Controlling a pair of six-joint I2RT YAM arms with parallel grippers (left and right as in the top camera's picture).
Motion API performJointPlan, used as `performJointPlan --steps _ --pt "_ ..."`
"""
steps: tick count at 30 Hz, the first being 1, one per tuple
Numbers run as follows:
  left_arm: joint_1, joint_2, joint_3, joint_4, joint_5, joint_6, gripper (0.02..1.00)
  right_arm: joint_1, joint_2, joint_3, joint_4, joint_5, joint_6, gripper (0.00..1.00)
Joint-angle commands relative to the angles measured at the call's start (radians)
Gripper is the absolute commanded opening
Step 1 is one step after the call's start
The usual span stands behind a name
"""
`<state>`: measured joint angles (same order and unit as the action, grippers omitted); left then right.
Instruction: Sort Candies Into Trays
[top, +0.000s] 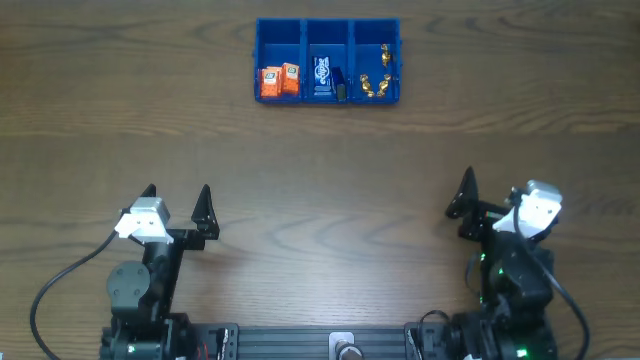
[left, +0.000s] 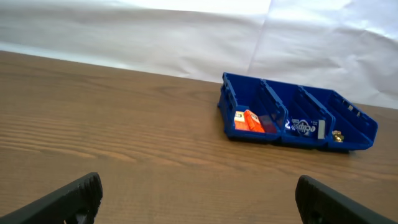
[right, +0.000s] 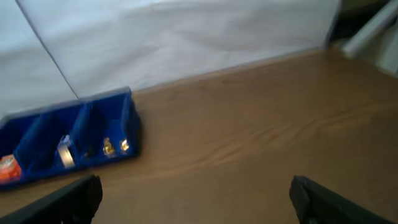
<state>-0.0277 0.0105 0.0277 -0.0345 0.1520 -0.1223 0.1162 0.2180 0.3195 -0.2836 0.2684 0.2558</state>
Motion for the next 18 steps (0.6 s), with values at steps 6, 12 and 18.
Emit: performJointPlan --steps 6,12,18 --pt "0.004 -0.006 -0.023 -0.028 0.018 0.018 0.998 -0.094 -0.174 -0.282 0.298 -0.196 -0.108 0.998" --pt "0.004 -0.006 -0.023 -0.028 0.018 0.018 0.998 -0.098 -0.216 -0.312 0.265 -0.196 -0.132 1.0" --pt "0.004 -0.006 -0.023 -0.028 0.018 0.018 0.998 -0.151 -0.216 -0.313 0.251 -0.215 -0.14 0.996"
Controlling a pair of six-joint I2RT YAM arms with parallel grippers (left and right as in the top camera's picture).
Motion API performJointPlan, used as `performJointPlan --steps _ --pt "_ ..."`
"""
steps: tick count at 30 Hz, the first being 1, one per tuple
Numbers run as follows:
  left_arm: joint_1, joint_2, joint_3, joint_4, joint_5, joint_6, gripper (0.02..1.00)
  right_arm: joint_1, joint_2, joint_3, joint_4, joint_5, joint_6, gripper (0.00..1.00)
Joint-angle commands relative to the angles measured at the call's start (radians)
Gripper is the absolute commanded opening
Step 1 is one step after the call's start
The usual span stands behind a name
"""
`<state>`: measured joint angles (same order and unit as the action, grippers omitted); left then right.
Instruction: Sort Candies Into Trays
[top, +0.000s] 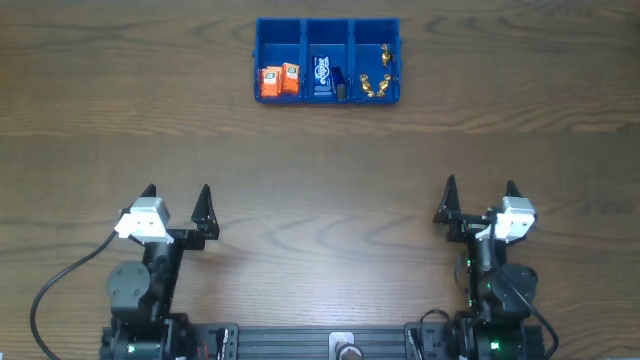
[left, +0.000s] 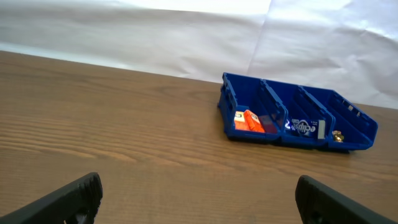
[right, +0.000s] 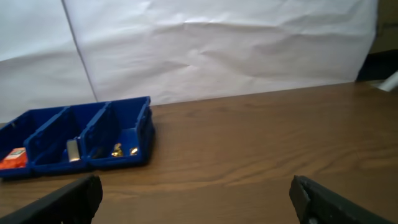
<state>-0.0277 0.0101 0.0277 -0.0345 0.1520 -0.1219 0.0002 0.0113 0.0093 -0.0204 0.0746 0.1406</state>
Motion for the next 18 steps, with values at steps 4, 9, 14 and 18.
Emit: performJointPlan --steps 4,9,14,18 --pt "0.004 -0.005 -0.023 -0.028 0.018 0.018 0.998 -0.041 -0.009 -0.003 -0.038 -0.033 -0.074 0.969" --pt "0.004 -0.005 -0.023 -0.028 0.018 0.018 0.996 -0.04 -0.009 -0.003 -0.038 -0.077 -0.127 0.969" --pt "0.004 -0.005 -0.023 -0.028 0.018 0.018 0.998 -0.041 -0.009 -0.002 -0.044 -0.077 -0.123 0.998" --pt "0.004 -0.005 -0.023 -0.028 0.018 0.018 0.998 -0.041 -0.008 -0.002 -0.063 -0.077 -0.123 0.998"
